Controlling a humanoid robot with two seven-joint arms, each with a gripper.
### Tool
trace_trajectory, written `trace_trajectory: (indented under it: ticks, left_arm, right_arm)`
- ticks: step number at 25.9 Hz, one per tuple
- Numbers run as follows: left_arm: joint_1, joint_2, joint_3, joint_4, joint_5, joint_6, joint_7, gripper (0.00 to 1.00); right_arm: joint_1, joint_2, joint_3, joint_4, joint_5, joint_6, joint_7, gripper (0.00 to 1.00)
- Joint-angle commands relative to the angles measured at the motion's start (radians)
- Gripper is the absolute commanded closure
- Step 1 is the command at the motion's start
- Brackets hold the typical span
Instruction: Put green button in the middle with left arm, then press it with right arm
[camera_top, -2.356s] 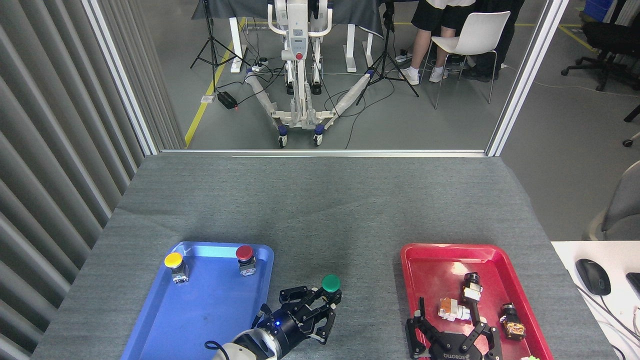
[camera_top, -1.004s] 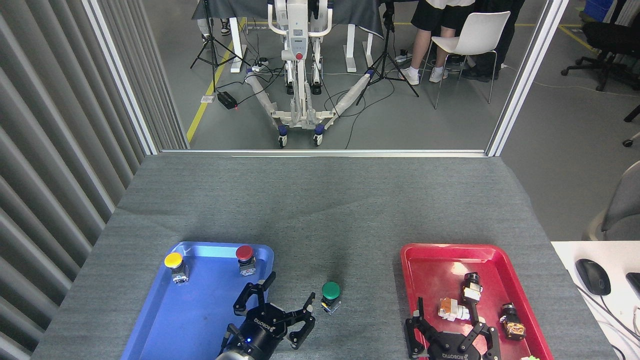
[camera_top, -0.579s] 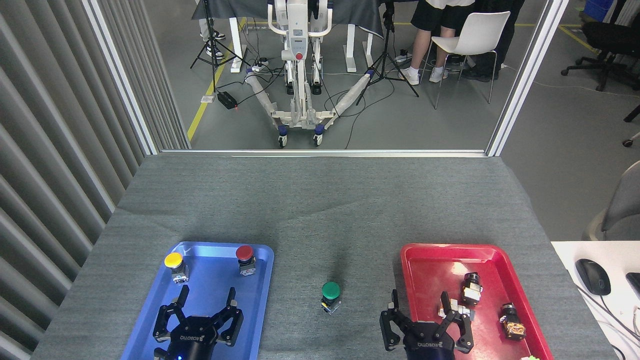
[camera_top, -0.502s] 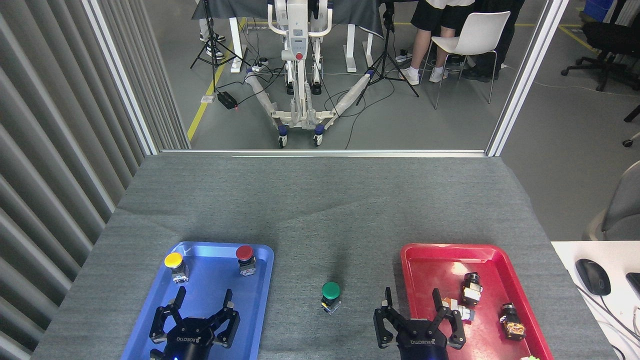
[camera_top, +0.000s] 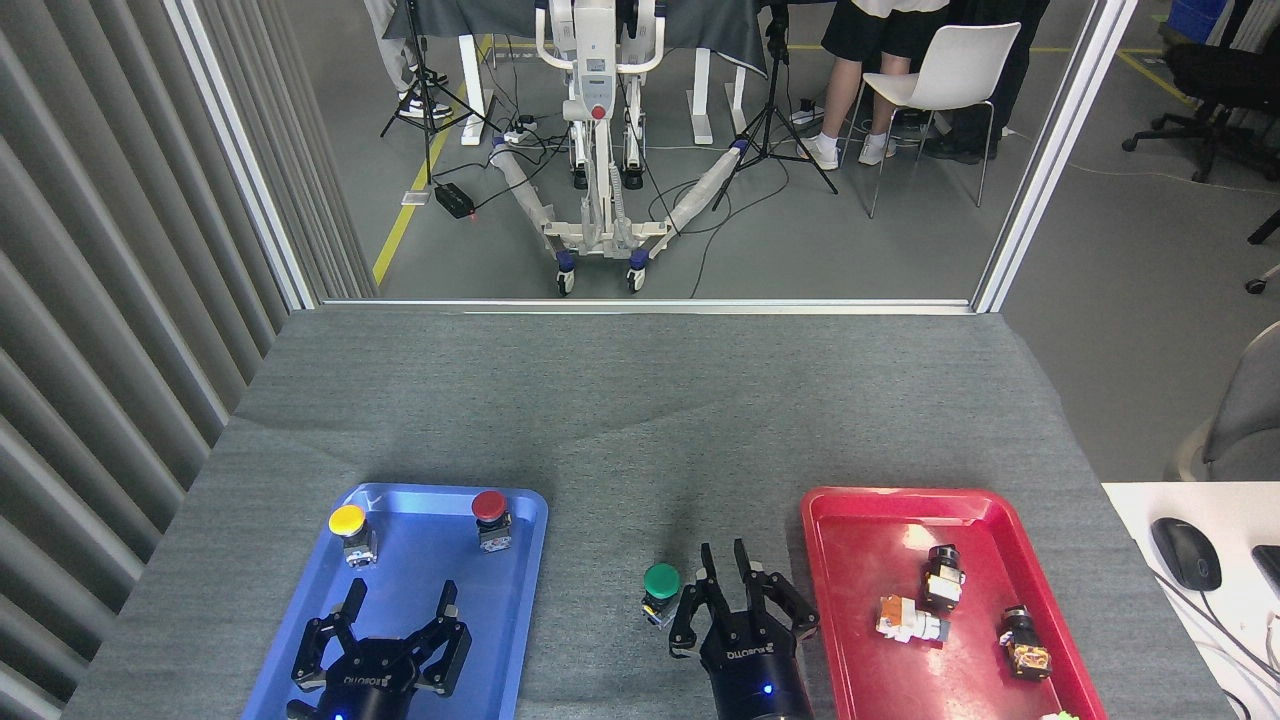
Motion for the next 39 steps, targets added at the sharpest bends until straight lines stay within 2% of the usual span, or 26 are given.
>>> trace_trajectory:
  ticks: [1,6,15,20,24,31,34,35,37,38,39]
  left_arm:
    - [0.003,-0.001,0.013,0.000,0.020,0.000,-0.002,0.01]
    - [0.006,0.000,0.015,0.000,0.050,0.002,-0.002,0.01]
    - [0.006,-0.001,0.015,0.000,0.050,-0.001,-0.002,0.01]
    - [0.001,-0.001,0.015,0.000,0.050,-0.001,-0.002,0.01]
    - [0.001,-0.001,0.015,-0.001,0.049,-0.001,-0.002,0.01]
    - [-0.001,0.000,0.015,-0.003,0.047,-0.001,-0.004,0.01]
    - [-0.001,-0.001,0.016,-0.003,0.049,0.000,-0.013,0.01]
    - [-0.001,0.000,0.019,-0.003,0.049,0.000,-0.015,0.01]
    - [-0.001,-0.001,0.019,-0.003,0.049,0.000,-0.015,0.01]
    - [-0.001,0.000,0.019,-0.003,0.049,0.000,-0.013,0.01]
    - [-0.001,0.000,0.019,-0.001,0.049,0.000,-0.015,0.01]
  right_arm:
    - [-0.027,0.018,0.027,0.045,0.002,0.005,0.000,0.90]
    - [-0.078,0.055,0.026,0.151,0.003,0.005,0.000,0.90]
    - [-0.092,0.061,0.031,0.273,-0.006,0.001,-0.001,0.88]
    - [-0.093,0.061,0.031,0.306,-0.010,0.002,-0.003,0.87]
    - [-0.093,0.059,0.029,0.280,-0.010,0.005,-0.003,0.87]
    - [-0.063,0.050,0.011,0.088,-0.010,0.005,0.000,0.84]
    - [-0.026,0.027,-0.042,0.042,-0.010,-0.004,-0.001,0.73]
    - [-0.009,0.020,-0.060,0.031,-0.012,-0.005,-0.001,0.62]
    - [0.012,-0.007,-0.092,0.014,-0.012,-0.005,-0.003,0.23]
    - [0.025,-0.020,-0.114,0.006,-0.013,-0.007,-0.004,0.08]
    - [0.037,-0.033,-0.135,-0.003,-0.015,-0.013,-0.009,0.01]
